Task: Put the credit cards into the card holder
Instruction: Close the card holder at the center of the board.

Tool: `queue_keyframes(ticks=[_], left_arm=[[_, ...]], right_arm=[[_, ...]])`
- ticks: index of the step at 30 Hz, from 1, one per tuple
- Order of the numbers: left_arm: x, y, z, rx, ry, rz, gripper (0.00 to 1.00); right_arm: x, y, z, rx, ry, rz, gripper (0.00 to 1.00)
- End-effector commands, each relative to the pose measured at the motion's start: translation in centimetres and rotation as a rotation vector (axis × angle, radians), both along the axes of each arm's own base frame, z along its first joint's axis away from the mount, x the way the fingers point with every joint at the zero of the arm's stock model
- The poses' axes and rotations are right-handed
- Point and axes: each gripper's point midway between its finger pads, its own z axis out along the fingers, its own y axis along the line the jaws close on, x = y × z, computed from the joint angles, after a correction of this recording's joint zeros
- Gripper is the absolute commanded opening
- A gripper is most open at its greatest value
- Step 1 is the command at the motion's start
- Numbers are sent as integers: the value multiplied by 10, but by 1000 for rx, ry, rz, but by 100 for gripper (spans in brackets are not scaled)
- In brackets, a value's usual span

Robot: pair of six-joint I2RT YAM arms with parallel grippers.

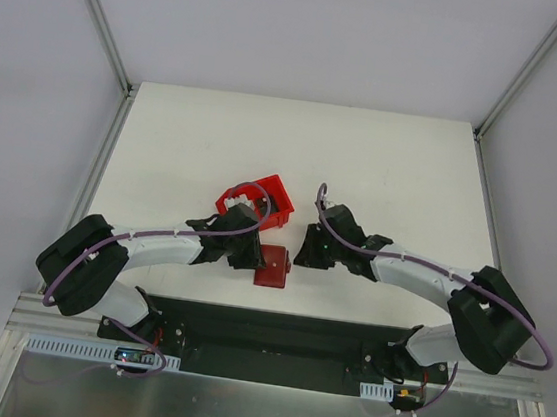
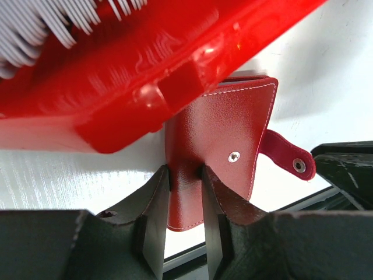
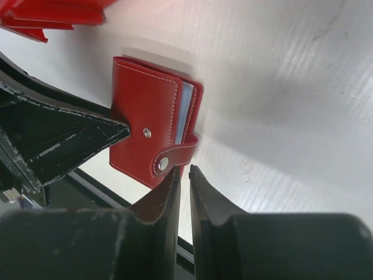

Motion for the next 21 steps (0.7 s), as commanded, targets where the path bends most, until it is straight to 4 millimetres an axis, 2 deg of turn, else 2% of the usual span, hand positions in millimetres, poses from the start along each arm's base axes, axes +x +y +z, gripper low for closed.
queue_keyframes(ticks=[1,21], left_arm=[[-19,14,-24,77,79,-6,25],[-21,10,-23,59,98,-11,24]], right_arm=[[3,23,6,109,20,4,14],[0,48,0,123,49,65,13]])
